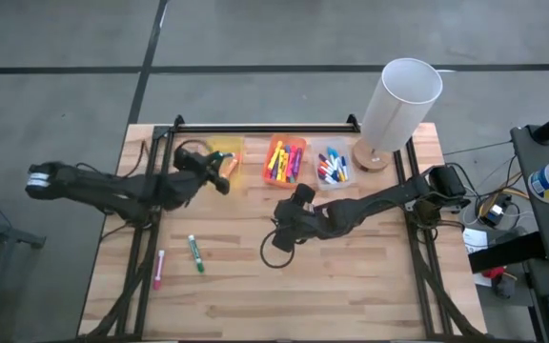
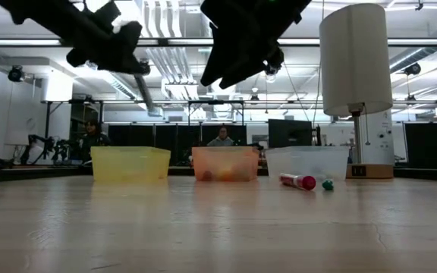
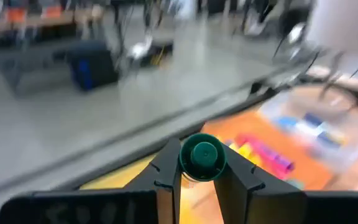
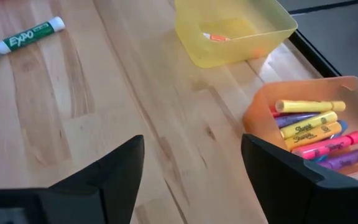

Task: Pick & Place Markers
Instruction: Put the dark green expo dry erase marker into the yellow bin

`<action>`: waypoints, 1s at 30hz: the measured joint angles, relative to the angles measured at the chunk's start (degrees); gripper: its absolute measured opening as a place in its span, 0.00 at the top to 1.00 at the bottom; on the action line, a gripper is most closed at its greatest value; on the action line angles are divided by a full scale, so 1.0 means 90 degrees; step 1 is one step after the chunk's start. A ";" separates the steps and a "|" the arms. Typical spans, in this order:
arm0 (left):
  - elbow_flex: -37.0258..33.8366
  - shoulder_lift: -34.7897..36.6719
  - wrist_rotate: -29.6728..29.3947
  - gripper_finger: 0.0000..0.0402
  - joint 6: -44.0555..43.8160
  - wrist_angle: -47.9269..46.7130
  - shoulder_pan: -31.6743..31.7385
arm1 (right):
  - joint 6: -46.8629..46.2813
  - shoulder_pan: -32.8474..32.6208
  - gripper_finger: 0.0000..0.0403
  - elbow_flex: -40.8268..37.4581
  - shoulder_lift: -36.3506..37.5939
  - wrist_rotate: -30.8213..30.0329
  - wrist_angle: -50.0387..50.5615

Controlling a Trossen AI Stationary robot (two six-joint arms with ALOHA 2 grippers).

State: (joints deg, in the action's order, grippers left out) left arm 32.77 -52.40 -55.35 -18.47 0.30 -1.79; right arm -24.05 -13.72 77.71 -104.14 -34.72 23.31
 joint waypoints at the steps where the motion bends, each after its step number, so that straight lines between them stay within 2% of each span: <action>1: 0.0169 -0.0025 0.0154 0.83 -0.0336 -0.0567 0.0186 | 0.0000 0.0000 0.36 0.0000 0.0000 0.0000 -0.0013; 3: 0.0477 -0.0092 0.0514 0.83 -0.0892 -0.1509 0.0571 | -0.0002 0.0000 0.37 -0.0003 0.0000 0.0002 -0.0026; 6: 0.0848 -0.0223 0.1328 0.83 -0.1198 -0.2297 0.1224 | 0.0000 0.0000 0.38 -0.0007 0.0000 0.0002 -0.0134; 11: 0.1205 -0.0585 0.2953 0.83 -0.1021 -0.2488 0.2318 | -0.0028 -0.0011 0.38 -0.0019 0.0000 0.0010 -0.0187; 18: 0.1563 -0.1498 0.4416 0.83 -0.0920 -0.2981 0.3609 | -0.0121 -0.0102 0.38 -0.0055 0.0000 0.0019 -0.0189; 23: 0.1864 -0.2311 0.5407 0.83 -0.0485 -0.3244 0.4150 | -0.0124 -0.0104 0.39 -0.0096 0.0000 0.0019 -0.0197; 30: 0.2629 -0.3224 0.6568 0.83 0.0121 -0.4000 0.4431 | -0.0124 -0.0104 0.39 -0.0175 0.0000 0.0019 -0.0206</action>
State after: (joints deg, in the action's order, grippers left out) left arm 56.43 -81.42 3.76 -17.37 -35.70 38.10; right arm -25.17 -14.66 76.14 -104.14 -34.54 21.46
